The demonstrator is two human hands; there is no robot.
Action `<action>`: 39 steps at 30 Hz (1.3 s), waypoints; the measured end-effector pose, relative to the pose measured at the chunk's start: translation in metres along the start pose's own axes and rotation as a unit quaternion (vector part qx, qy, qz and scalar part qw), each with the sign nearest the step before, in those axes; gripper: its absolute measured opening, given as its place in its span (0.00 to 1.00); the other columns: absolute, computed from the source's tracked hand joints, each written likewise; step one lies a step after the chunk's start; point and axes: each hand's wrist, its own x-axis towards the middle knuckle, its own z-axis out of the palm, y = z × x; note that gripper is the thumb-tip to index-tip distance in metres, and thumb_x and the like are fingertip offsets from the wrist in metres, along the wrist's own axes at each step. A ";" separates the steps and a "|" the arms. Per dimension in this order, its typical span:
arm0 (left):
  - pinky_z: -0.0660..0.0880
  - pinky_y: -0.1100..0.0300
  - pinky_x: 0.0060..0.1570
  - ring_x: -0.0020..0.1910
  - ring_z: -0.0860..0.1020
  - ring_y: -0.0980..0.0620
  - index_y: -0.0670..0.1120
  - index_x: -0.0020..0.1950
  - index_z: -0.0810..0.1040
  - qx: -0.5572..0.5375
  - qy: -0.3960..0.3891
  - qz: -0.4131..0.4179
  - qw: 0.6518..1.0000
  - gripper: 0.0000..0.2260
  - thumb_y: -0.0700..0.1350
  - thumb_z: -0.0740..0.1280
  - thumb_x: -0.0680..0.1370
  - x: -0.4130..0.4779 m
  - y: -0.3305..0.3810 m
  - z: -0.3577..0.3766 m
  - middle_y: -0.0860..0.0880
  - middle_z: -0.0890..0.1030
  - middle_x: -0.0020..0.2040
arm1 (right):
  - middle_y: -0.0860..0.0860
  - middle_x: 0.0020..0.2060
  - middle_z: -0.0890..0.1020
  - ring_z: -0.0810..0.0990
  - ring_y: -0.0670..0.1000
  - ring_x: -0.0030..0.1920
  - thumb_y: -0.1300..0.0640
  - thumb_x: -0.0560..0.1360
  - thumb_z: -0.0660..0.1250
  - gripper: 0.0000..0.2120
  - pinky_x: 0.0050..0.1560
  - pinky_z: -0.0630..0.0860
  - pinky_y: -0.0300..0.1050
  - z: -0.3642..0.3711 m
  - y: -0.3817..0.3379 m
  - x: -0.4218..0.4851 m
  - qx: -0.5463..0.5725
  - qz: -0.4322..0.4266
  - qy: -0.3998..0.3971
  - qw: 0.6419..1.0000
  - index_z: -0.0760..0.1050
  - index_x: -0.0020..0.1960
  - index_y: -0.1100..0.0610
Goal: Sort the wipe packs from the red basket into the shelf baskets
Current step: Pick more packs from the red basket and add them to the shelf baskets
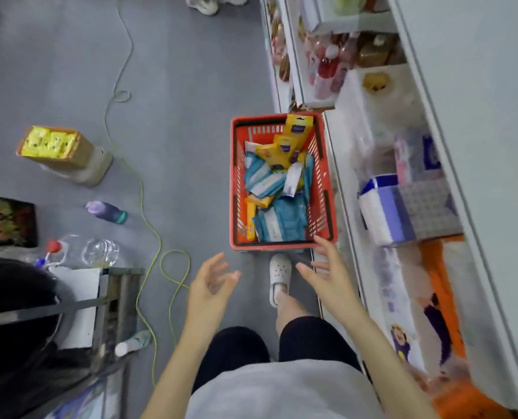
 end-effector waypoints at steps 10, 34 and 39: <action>0.74 0.64 0.53 0.49 0.78 0.56 0.48 0.59 0.73 0.035 0.020 -0.022 0.999 0.13 0.41 0.69 0.76 0.190 0.001 0.066 0.49 0.79 0.53 | 0.53 0.66 0.72 0.75 0.47 0.55 0.53 0.76 0.67 0.26 0.54 0.73 0.43 0.003 0.032 0.224 -0.039 0.103 -0.015 0.994 0.64 0.72 0.54; 0.66 0.49 0.65 0.66 0.66 0.40 0.44 0.65 0.72 0.409 -0.060 -0.016 0.911 0.31 0.60 0.73 0.69 0.456 -0.083 0.201 0.40 0.68 0.64 | 0.43 0.37 0.80 0.78 0.34 0.35 0.59 0.77 0.65 0.03 0.40 0.72 0.28 0.094 0.153 0.380 0.048 0.083 0.250 0.963 0.76 0.46 0.54; 0.75 0.51 0.51 0.55 0.76 0.42 0.43 0.56 0.72 0.345 -0.079 -0.036 0.935 0.21 0.53 0.73 0.71 0.440 -0.065 0.202 0.44 0.78 0.55 | 0.42 0.39 0.81 0.79 0.37 0.37 0.62 0.78 0.64 0.05 0.38 0.72 0.29 0.082 0.137 0.352 0.102 0.106 0.225 0.963 0.77 0.48 0.54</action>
